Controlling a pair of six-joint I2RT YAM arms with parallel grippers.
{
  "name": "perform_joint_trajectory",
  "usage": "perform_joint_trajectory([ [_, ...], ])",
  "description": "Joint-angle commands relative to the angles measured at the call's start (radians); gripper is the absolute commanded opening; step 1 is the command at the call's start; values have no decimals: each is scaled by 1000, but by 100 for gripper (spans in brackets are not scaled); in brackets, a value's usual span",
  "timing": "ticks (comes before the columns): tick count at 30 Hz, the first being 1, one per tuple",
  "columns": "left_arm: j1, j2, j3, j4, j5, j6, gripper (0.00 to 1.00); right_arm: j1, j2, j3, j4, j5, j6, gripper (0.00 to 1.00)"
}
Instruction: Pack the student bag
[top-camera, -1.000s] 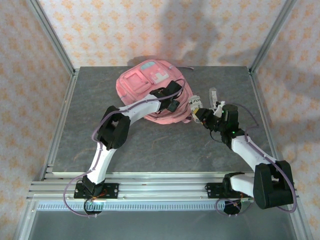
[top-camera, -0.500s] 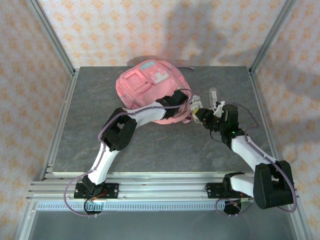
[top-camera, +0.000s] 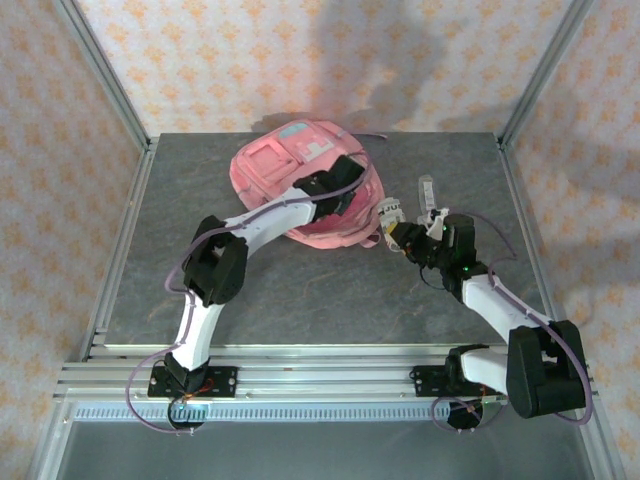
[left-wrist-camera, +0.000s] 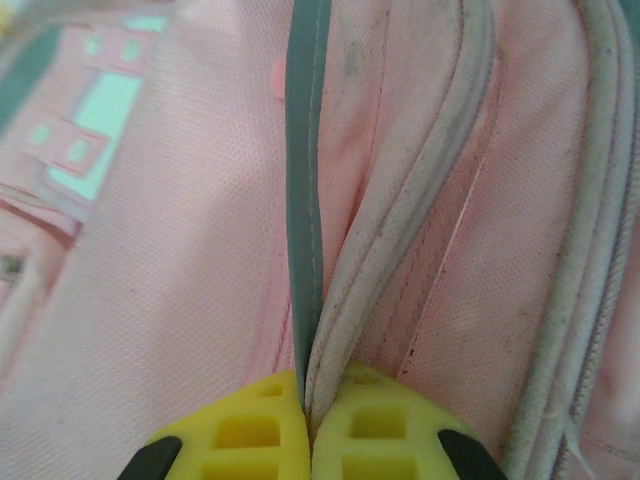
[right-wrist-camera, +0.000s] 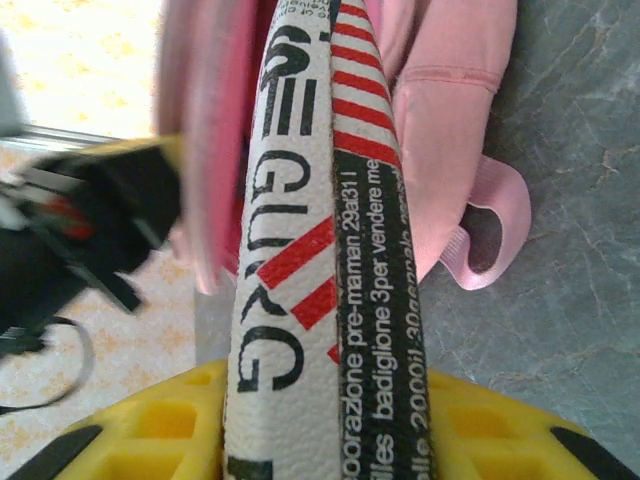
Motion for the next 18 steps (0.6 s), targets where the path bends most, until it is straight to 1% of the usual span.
perform_joint_trajectory([
  [1, 23, -60, 71, -59, 4, -39, 0, -6, -20, -3, 68, -9, 7, 30],
  [3, 23, -67, 95, -80, 21, -46, 0, -1, -8, 0, 84, -36, 8, 31],
  [5, 23, -77, 124, -97, 10, -52, 0, 16, 6, 16, 94, -59, 2, 31],
  [9, 25, -119, 138, -105, -23, -50, 0, 76, 93, 85, 115, -67, -15, 31],
  [15, 31, -176, 128, -96, -69, -53, 0, 142, 313, 248, 203, -106, 20, 30],
  [18, 38, -190, 114, -87, -79, -56, 0, 171, 450, 368, 223, -112, 41, 30],
])
